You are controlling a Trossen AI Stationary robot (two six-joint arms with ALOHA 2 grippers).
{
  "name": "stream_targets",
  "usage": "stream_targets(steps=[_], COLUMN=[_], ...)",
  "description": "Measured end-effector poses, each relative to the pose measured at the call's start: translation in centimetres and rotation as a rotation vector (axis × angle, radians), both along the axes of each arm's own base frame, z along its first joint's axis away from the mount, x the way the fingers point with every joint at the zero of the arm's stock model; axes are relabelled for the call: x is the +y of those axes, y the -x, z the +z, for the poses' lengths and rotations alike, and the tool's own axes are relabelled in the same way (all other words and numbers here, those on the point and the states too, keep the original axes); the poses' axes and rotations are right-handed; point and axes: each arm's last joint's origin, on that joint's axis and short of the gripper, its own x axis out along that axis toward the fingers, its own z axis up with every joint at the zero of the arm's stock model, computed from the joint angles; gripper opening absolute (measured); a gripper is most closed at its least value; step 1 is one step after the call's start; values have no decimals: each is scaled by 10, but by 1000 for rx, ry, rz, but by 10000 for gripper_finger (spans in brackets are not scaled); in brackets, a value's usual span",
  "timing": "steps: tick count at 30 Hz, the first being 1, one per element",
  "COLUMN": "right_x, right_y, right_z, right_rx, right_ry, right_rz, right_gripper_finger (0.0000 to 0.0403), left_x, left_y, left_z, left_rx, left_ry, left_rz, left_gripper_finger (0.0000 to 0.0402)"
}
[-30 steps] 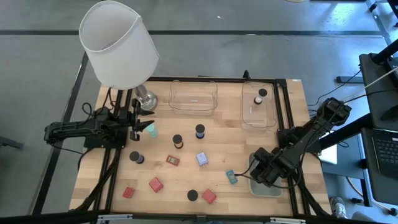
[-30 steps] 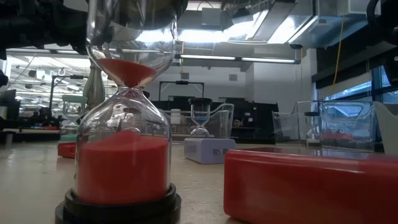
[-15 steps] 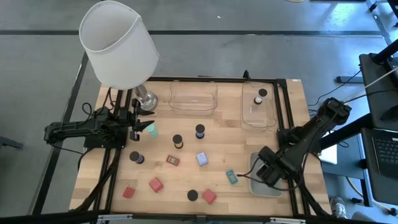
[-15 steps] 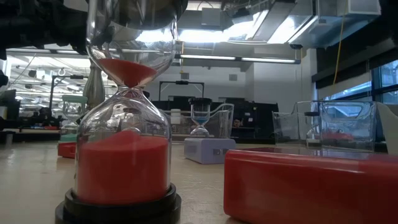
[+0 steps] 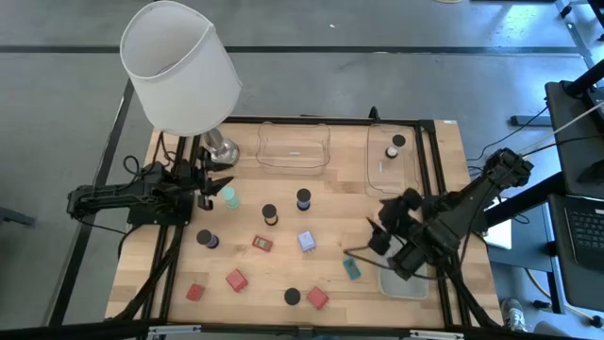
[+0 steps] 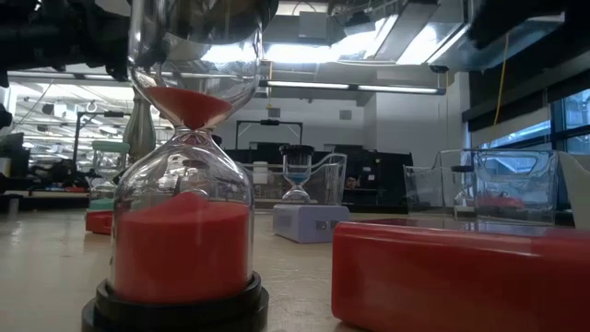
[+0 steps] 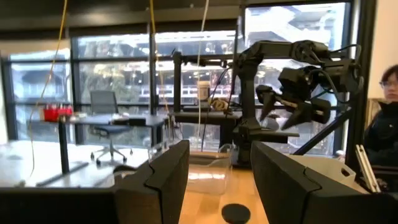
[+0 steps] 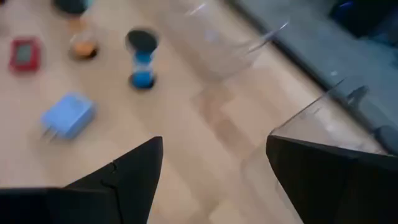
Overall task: Pick & Place Office items
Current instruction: Put the blue hourglass into the right transparent bin
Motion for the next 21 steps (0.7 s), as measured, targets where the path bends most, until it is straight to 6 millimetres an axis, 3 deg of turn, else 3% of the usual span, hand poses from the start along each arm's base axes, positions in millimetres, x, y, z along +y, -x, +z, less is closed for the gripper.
stream_targets(steps=[10, 15, 21], right_x=[-58, -83, -115], right_y=[-38, -71, -104], right_z=[-2, 2, -6], right_rx=[115, 117, 22], right_ry=[-26, -61, -37], right_rz=[-153, 13, 267], right_gripper_finger=[320, 345, 351], left_x=[1, 3, 3], left_y=[-6, -10, -14], left_z=[-8, -13, -17], left_rx=[85, 133, 180], left_ry=[68, 95, 102], left_rz=[14, 32, 37], left_gripper_finger=[206, 230, 231])
